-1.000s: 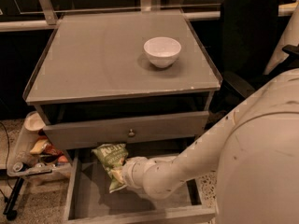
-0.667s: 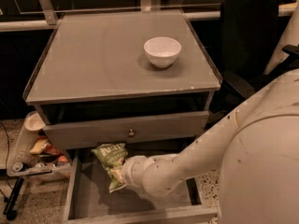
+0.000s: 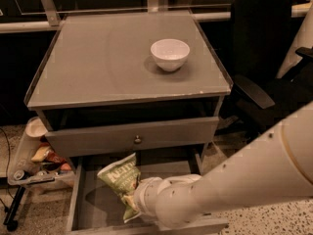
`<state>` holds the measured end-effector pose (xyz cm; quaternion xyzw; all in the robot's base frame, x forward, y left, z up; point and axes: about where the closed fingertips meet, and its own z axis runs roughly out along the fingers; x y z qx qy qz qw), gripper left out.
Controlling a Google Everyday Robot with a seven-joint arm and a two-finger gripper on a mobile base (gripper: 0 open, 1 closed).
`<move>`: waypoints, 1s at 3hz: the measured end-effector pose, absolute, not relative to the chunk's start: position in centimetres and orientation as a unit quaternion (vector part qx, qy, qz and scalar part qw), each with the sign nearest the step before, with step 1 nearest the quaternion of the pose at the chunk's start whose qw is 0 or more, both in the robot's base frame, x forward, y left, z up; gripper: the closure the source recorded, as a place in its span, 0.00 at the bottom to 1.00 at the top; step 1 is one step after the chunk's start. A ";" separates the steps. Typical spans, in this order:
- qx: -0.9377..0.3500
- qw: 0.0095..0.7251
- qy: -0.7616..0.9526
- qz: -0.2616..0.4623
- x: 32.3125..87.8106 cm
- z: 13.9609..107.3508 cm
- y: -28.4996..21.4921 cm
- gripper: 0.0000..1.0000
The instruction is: Pick green jalapeno chip bag from middle drawer and place on counter
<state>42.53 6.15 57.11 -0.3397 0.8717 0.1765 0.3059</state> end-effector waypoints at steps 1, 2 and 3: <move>-0.362 0.331 0.859 0.147 41.9 60.4 4.7 1.00; -0.365 0.342 0.855 0.137 42.2 61.3 4.6 1.00; -0.365 0.342 0.855 0.137 42.2 61.3 4.6 1.00</move>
Offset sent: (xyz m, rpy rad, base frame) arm -0.0059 -0.0128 0.0287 -0.0408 -0.0692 0.0210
